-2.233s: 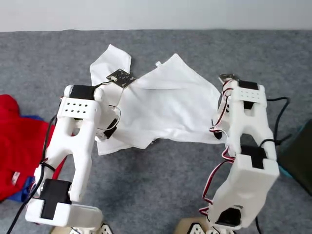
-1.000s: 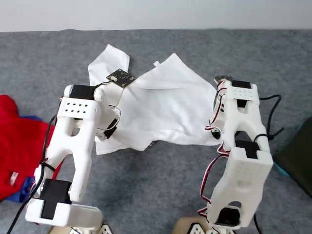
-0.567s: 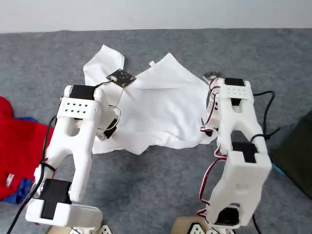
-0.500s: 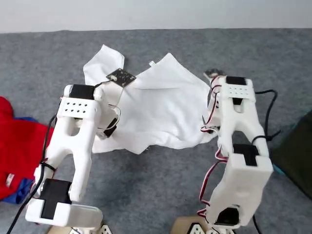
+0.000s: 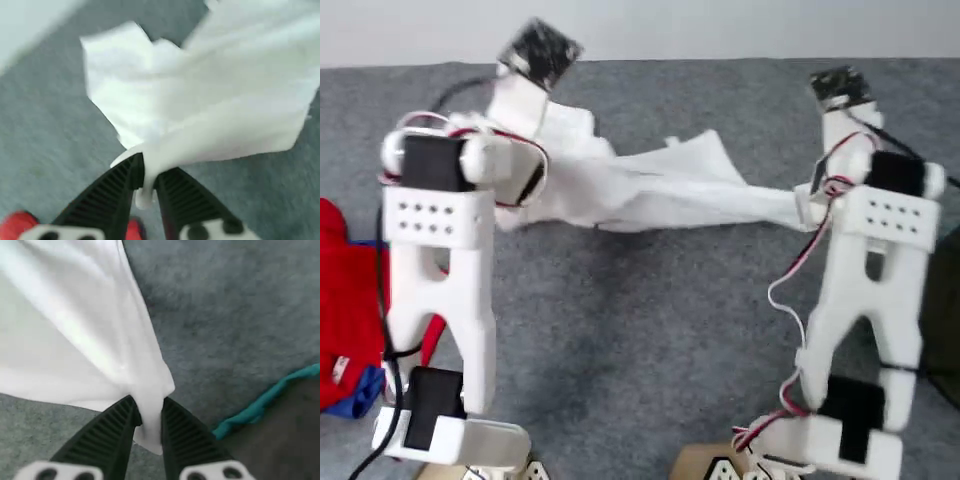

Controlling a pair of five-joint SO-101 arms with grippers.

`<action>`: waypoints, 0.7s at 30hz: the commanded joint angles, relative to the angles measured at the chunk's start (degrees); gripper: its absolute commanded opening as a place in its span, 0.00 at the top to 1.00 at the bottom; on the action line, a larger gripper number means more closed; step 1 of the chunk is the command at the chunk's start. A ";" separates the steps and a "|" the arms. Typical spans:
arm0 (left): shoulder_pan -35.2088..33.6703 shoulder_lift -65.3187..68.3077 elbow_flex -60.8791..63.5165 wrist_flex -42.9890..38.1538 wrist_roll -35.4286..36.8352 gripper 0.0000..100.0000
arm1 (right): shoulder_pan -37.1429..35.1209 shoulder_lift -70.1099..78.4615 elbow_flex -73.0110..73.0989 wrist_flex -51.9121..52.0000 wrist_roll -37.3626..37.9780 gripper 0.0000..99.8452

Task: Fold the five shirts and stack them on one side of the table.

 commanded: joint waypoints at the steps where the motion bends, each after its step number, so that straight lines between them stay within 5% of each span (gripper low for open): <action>1: -0.26 -0.35 -11.56 0.53 0.18 0.99 | 2.33 -7.34 -6.07 -0.40 1.41 0.99; 14: -0.09 -0.97 -37.58 -10.99 -10.29 0.99 | 4.53 -9.71 -30.51 -0.40 1.41 0.99; 21: -0.09 -0.97 -49.89 -9.76 -13.80 0.99 | 9.71 -9.80 -38.59 0.13 1.49 0.99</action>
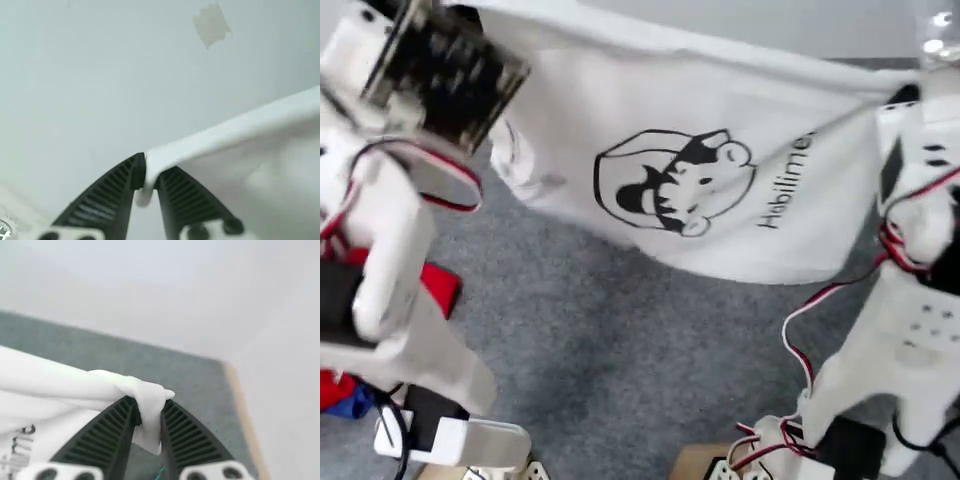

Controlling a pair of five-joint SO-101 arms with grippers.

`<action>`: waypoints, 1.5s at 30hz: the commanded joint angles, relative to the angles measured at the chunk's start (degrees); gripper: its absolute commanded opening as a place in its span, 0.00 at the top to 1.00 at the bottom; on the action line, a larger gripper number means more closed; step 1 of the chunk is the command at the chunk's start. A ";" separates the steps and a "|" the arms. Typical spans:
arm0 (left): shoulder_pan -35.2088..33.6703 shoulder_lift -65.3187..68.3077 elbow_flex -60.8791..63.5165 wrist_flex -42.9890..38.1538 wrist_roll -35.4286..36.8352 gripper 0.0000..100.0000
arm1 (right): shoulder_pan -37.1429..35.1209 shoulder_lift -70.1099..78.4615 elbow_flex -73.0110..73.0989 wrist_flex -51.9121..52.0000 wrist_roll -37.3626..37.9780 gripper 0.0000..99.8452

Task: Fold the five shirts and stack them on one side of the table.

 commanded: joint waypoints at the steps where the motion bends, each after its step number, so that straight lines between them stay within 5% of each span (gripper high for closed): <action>1: -0.26 -0.88 -6.64 0.97 -1.58 0.99 | 4.62 -1.45 -5.63 0.13 0.62 0.99; 11: -0.70 -0.88 -19.65 11.34 -7.03 0.99 | 9.01 -1.54 -15.65 6.90 7.65 0.99; 26: -0.70 -7.74 -19.47 11.25 -13.01 0.99 | 9.01 -1.54 -25.23 18.95 11.43 0.99; 38: -0.26 -7.91 -14.64 4.57 -14.59 0.99 | 8.92 -1.45 -15.38 19.30 11.43 0.99; 45: -0.18 -7.30 -12.53 9.76 -14.33 0.99 | 7.69 -1.36 -10.73 19.30 11.08 0.99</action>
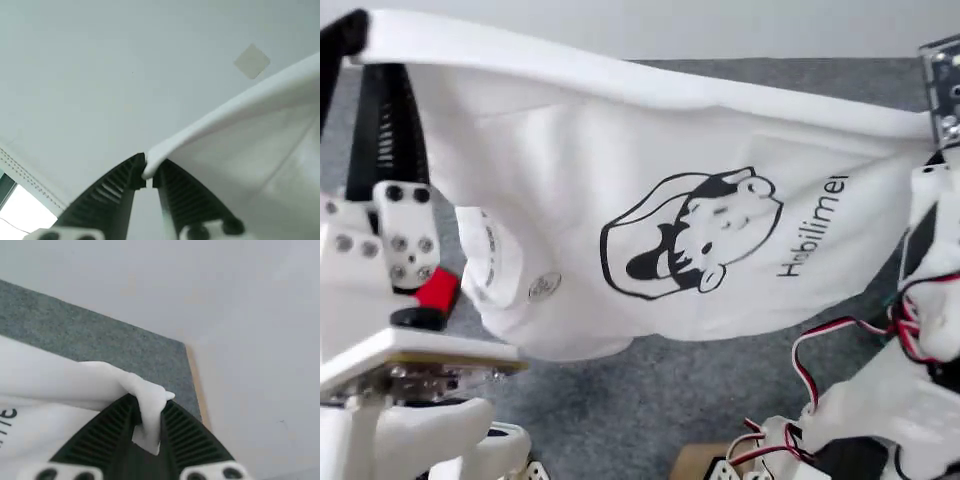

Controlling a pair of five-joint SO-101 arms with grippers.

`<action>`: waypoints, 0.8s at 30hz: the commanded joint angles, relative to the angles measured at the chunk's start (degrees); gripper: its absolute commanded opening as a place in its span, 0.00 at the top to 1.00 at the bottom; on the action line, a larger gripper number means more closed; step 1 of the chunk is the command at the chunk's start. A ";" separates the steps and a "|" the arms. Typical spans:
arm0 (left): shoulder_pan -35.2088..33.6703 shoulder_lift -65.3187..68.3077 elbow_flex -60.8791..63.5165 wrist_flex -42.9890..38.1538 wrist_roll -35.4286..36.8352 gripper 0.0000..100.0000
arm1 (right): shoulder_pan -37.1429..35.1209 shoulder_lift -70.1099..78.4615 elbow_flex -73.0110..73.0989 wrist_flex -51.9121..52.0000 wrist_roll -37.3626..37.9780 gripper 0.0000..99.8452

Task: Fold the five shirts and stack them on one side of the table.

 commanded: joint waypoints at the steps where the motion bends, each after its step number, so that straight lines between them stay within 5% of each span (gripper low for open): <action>1: -0.18 -0.44 2.77 2.73 -0.09 0.99 | -0.31 0.31 4.22 2.15 0.26 0.99; 11: -0.35 -0.44 38.73 -1.32 -0.09 0.99 | -9.89 2.59 30.51 -7.69 0.18 0.99; 24: -0.62 -0.44 91.74 -49.93 -0.09 0.99 | -12.53 13.58 48.09 -40.31 0.26 0.99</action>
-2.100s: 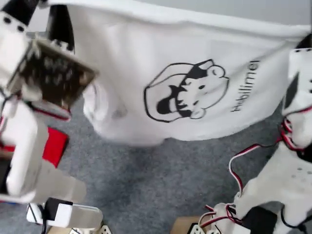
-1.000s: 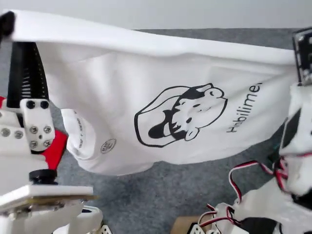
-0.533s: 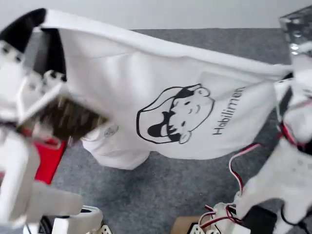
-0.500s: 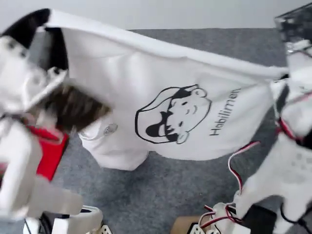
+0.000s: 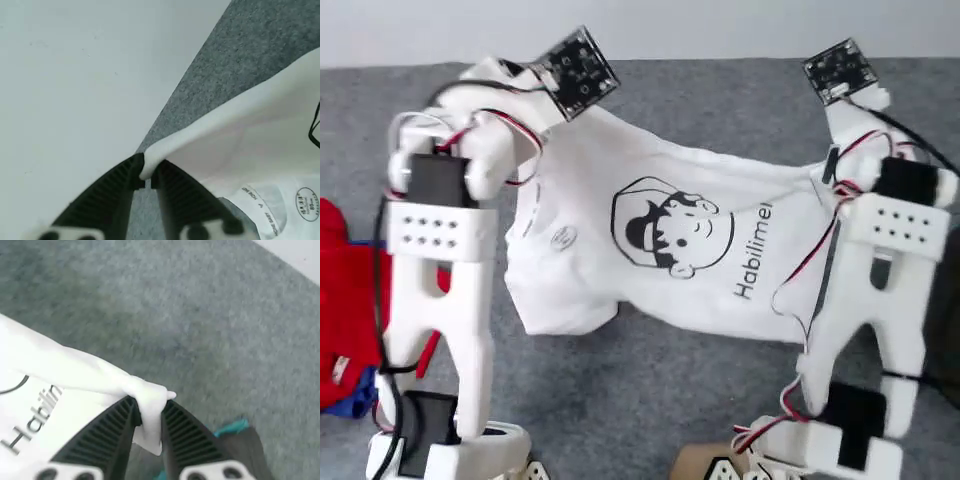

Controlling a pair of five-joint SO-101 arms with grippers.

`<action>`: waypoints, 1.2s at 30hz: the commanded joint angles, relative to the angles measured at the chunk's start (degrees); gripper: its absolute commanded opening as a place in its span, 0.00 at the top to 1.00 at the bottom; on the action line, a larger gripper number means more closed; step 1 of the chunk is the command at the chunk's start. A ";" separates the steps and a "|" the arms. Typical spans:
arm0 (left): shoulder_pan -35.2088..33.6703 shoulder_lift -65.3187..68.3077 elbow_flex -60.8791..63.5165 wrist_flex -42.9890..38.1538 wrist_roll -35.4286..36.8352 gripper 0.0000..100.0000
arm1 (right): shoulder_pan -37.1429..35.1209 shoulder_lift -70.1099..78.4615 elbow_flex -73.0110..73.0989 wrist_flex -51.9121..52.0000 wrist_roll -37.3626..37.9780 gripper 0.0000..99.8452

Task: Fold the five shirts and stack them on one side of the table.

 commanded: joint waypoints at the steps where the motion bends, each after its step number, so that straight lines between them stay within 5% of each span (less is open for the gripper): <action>1: -0.62 -0.70 9.19 -14.42 0.00 0.99 | -0.22 2.77 -0.53 -9.27 0.18 0.99; 13: -0.62 7.30 14.90 -48.62 3.08 0.99 | -0.40 11.74 -0.53 -41.19 0.53 0.99; 20: -1.41 18.46 2.07 -50.20 3.25 0.99 | -0.40 14.73 -0.53 -51.74 1.76 0.99; 36: 0.44 29.01 -12.88 -50.02 3.16 0.99 | 0.66 17.63 -0.53 -56.84 4.22 0.99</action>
